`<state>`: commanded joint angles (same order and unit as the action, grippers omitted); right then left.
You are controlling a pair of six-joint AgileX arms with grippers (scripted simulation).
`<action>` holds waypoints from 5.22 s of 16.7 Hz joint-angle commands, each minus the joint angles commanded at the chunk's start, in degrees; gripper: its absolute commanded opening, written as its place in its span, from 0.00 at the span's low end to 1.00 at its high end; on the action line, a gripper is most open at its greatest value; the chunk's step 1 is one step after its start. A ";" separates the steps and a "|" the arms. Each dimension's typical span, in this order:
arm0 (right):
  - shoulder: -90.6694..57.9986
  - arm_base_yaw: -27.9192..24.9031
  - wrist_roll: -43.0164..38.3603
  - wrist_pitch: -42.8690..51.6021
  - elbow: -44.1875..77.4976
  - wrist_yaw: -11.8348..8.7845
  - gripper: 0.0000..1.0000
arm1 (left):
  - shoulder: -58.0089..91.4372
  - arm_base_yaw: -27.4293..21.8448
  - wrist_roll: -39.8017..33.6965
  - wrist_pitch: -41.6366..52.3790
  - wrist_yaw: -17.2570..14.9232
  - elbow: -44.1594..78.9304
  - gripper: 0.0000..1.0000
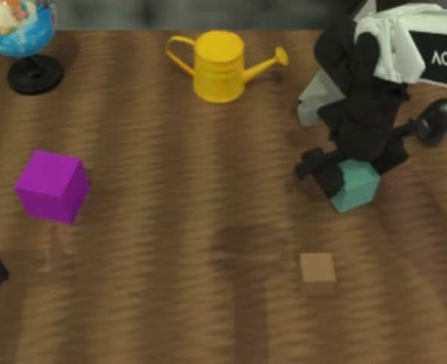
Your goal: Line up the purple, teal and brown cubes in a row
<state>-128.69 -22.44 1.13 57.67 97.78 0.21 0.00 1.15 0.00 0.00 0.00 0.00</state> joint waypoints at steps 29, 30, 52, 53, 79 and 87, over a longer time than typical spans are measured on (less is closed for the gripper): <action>12.62 -24.07 -47.52 9.03 -4.10 0.73 0.00 | 0.00 0.00 0.00 0.00 0.00 0.00 1.00; 12.62 -24.07 -47.52 9.03 -4.10 0.73 0.00 | 0.00 0.00 0.00 0.00 0.00 0.00 1.00; 8.36 -24.27 -47.78 -5.29 -14.16 0.77 0.60 | 0.00 0.00 0.00 0.00 0.00 0.00 1.00; 8.36 -24.27 -47.78 -5.29 -14.16 0.77 0.68 | 0.00 0.00 0.00 0.00 0.00 0.00 1.00; 12.90 -24.78 -47.78 8.93 -4.43 0.73 1.00 | 0.00 0.00 0.00 0.00 0.00 0.00 1.00; 24.41 -19.84 -41.87 2.07 -13.56 3.18 1.00 | 11.43 -0.99 0.83 7.75 -0.21 11.16 1.00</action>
<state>-104.27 -42.28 -40.74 59.74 84.22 3.39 11.43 0.15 0.83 7.75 -0.21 11.16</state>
